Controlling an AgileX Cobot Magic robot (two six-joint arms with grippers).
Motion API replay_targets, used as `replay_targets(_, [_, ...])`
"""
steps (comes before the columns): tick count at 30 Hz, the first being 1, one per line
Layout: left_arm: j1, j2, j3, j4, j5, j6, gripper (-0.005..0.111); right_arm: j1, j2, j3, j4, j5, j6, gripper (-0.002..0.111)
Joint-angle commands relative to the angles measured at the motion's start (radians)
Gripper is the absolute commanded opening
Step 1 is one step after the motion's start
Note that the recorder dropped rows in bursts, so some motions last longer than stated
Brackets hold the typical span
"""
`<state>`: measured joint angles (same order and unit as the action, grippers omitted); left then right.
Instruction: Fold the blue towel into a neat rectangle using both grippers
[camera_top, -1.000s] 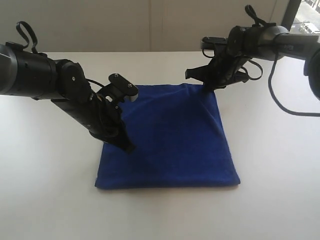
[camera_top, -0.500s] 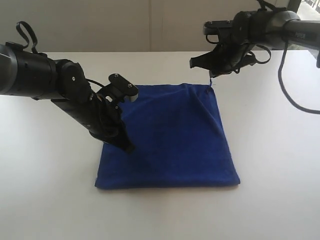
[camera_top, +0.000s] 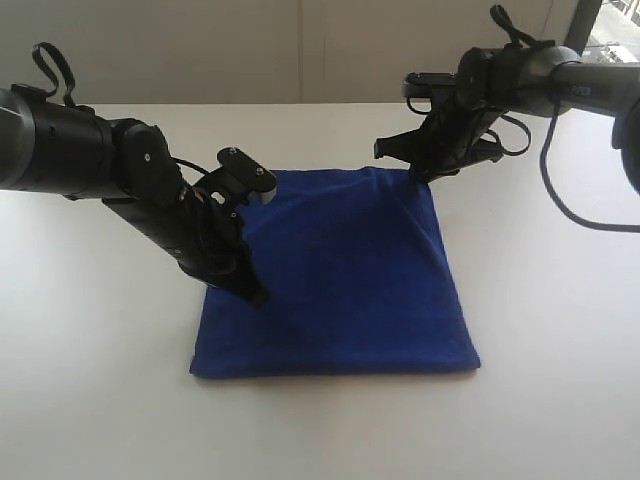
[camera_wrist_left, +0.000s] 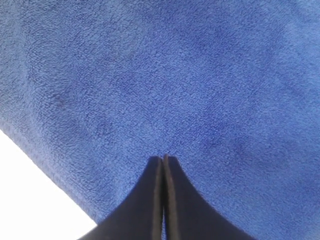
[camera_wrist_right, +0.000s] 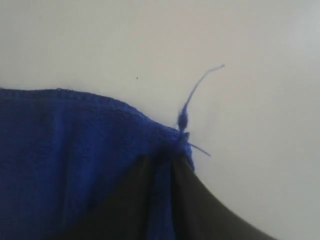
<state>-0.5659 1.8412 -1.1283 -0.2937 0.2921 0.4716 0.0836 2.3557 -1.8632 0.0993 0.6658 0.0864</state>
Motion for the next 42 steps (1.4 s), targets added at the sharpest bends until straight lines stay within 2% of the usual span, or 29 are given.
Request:
replay_targets(1, [-0.005,-0.002,-0.002,-0.013,0.015,-0.008,0.000,-0.004,-0.002,0.002,0.009,-0.008,0.008,0.018])
replay_targets(7, [-0.005,-0.002,-0.002,-0.013,0.015,-0.008,0.000,-0.004,0.025,0.002,0.009,-0.006,0.008,0.017])
replay_targets(13, [-0.005,-0.002,-0.002,-0.013,0.015,-0.008,0.000,-0.004,0.019,0.002,0.009,0.000,0.008,0.000])
replay_targets(28, [-0.005,-0.002,-0.002,-0.013,0.015,-0.008,0.000,-0.004,-0.007,0.002,-0.014,-0.006,0.004,0.000])
replay_targets(31, [-0.005,-0.002,-0.002,-0.013,0.015,-0.008,0.000,-0.004,0.002,0.002,-0.014,-0.002,0.004,0.005])
replay_targets(37, [-0.005,-0.002,-0.002,-0.013,0.015,-0.008,0.000,-0.004,-0.002,0.002,-0.013,-0.008,0.004,0.024])
replay_targets(42, [-0.005,-0.002,-0.002,-0.013,0.015,-0.008,0.000,-0.003,-0.002,0.002,0.001,-0.032,0.004,0.025])
